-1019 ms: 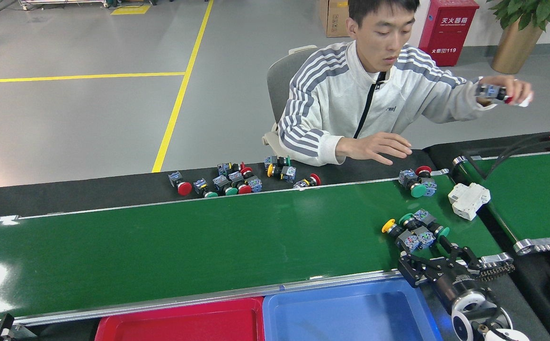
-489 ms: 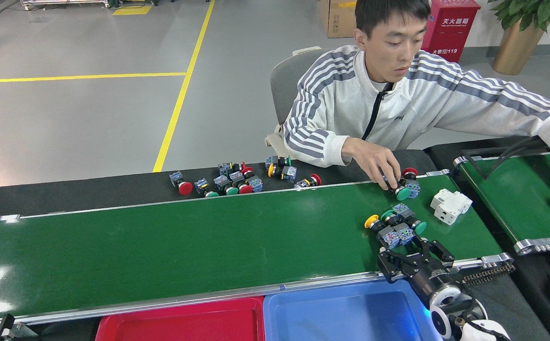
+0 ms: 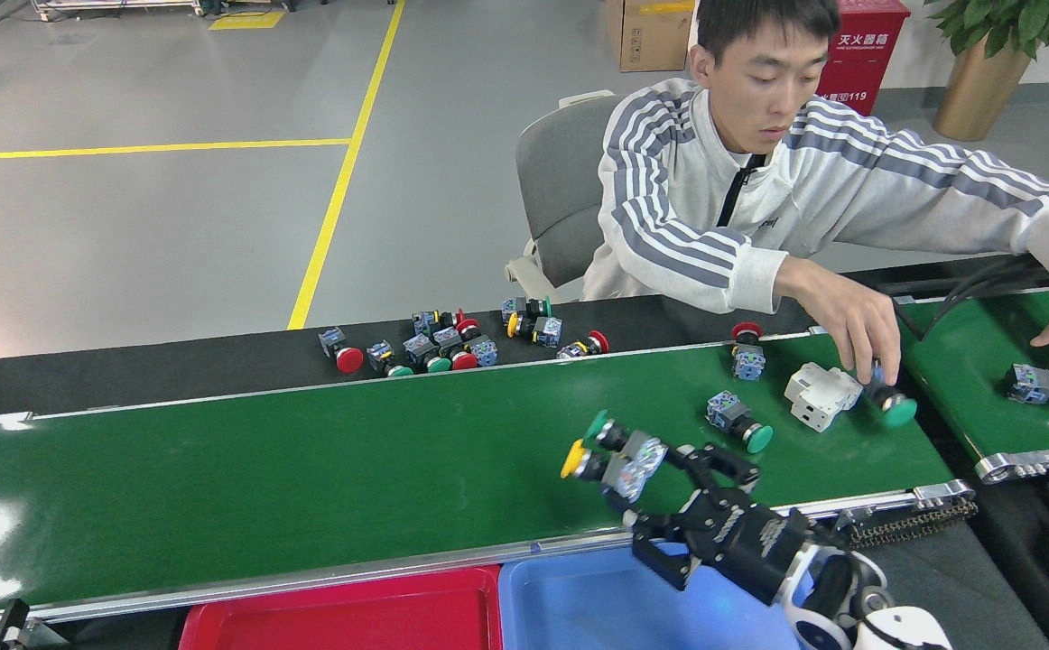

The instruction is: Pick switch part from conveyor to tray

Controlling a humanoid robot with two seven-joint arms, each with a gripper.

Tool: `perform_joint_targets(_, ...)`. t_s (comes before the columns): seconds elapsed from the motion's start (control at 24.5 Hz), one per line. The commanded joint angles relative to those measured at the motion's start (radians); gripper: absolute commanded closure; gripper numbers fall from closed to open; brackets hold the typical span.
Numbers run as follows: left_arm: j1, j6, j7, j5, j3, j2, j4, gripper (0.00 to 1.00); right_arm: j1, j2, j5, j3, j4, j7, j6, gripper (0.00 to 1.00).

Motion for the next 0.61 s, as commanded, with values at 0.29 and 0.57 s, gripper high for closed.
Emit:
perform_joint_targets(0.29, -0.001, -0.004, 0.003, -0.001, 0.005, 0.012, -0.009, 0.0, -0.01, 0.145, 0.085, 0.187, 0.012, -0.005, -0.022, 0.0)
perform_joint_targets(0.57, 0.011, -0.01, 0.005, -0.001, 0.007, 0.007, -0.009, 0.0, 0.105, 0.14, 0.063, 0.03, -0.08, -0.019, 0.195, 0.03)
